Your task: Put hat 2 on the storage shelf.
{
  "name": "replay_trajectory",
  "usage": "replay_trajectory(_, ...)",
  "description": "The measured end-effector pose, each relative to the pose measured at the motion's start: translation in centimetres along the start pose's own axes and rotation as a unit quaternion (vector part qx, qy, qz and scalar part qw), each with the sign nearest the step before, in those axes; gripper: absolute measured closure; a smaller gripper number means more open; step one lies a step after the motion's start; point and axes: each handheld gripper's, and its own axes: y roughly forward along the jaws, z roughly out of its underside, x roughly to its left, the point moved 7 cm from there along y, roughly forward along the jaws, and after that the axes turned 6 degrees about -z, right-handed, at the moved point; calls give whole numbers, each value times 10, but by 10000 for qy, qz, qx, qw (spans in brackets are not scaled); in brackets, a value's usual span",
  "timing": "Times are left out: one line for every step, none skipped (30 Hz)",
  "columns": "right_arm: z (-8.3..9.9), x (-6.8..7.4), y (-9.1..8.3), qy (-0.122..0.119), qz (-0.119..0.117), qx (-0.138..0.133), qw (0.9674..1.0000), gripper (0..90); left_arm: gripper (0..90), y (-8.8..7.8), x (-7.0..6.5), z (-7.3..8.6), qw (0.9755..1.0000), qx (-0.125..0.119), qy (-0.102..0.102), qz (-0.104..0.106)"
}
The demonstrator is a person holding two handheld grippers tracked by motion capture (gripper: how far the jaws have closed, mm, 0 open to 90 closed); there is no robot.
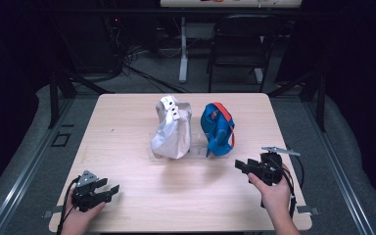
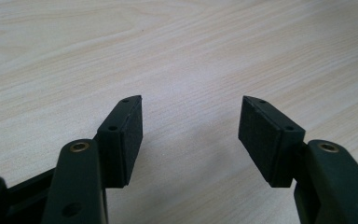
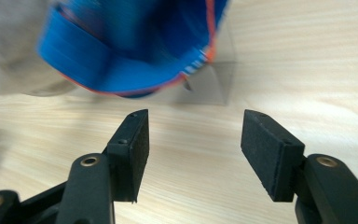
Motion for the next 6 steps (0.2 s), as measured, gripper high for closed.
replay_trajectory(4,-3,0,35,16,-24,10000,420,410,0,0,0,10000,7,8,-3)
replay_trajectory(7,-6,0,28,12,-55,10000,425,414,0,0,0,10000,31,19,-15)
replay_trajectory(10,-8,0,43,13,-114,9999,437,422,0,0,1,10000,34,17,-11)
replay_trajectory(13,-11,-1,52,-27,-127,9999,449,426,0,-1,0,10000,18,12,9)
replay_trajectory(17,-12,-1,109,-88,-147,9998,457,427,1,-1,0,10000,-25,24,-2)
replay_trajectory(20,-14,-2,161,-121,-193,9996,464,435,0,-3,-1,10000,-44,49,18)
